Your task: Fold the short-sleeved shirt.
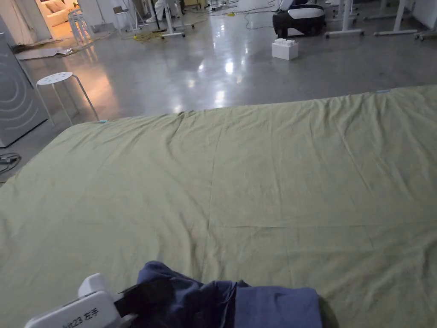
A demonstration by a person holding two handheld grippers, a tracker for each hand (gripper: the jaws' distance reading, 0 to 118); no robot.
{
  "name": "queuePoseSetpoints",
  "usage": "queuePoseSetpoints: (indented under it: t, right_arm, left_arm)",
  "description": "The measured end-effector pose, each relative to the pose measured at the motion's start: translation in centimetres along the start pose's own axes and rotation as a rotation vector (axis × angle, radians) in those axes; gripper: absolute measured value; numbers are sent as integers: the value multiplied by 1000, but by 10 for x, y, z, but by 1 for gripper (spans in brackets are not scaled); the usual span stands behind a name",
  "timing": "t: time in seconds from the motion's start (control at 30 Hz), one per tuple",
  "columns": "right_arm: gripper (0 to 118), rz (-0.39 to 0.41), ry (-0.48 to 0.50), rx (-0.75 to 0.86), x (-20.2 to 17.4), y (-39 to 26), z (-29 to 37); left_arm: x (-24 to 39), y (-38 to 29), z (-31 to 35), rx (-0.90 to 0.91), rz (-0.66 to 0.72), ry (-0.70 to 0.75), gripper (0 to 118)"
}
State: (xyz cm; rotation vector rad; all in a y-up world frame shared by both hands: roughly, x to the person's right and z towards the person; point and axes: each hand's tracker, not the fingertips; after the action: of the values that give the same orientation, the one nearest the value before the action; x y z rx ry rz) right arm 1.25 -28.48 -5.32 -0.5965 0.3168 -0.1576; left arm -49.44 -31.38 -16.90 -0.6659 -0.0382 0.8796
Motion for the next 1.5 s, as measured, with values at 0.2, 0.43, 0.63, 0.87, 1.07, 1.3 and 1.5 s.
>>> queuePoseSetpoints:
  t: [0.2,0.43,0.63,0.87,1.07,1.3,1.5]
  right_arm:
    - [0,29,-13,-1,1,-4,12]
    - [0,-8,-70,1,21,-13,26]
    - [0,-33,-84,-12,36,-21,25]
    - [0,-33,-73,-32,36,-23,21]
    - [0,-6,-92,-42,32,-24,27]
    - [0,-5,-83,-90,31,-26,16]
    - [0,12,72,-120,15,0,-47]
  left_arm:
    - [87,-80,-88,-172,-225,-1,13]
    - [125,-145,-155,-298,-393,24,72]
    - [137,-106,-85,-72,-385,-76,81]
    - [100,-113,-105,-224,-89,-165,8]
    - [77,-163,-183,-430,-66,-71,1]
    - [88,-161,-185,-403,-142,-80,1]
    - [91,-102,-77,-192,-22,-403,1]
